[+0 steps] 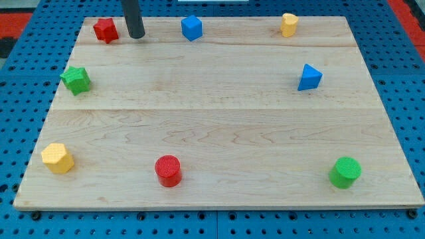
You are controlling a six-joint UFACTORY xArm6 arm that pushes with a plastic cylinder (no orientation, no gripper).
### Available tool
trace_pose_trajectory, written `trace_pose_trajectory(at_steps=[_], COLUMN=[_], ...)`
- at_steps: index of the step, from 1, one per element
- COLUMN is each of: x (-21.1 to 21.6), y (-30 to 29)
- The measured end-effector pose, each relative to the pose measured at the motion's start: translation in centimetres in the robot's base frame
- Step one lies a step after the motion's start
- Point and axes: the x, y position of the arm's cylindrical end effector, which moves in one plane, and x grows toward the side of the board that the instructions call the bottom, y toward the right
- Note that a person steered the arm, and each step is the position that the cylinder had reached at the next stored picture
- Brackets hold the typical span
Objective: Move your arm diagonally bottom left to the blue triangle
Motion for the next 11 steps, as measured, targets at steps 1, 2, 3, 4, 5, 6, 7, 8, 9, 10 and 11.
trace_pose_trajectory(at_steps=[1,2,3,4,5,6,7,8,9,10,11], x=[0.2,0.2,0.2,0.2,0.3,3.8,9.2,15.5,20.8,20.9,20.9], y=[0.0,0.0,0.0,0.1,2.0,5.2,7.9,12.8,21.6,32.0,37.6])
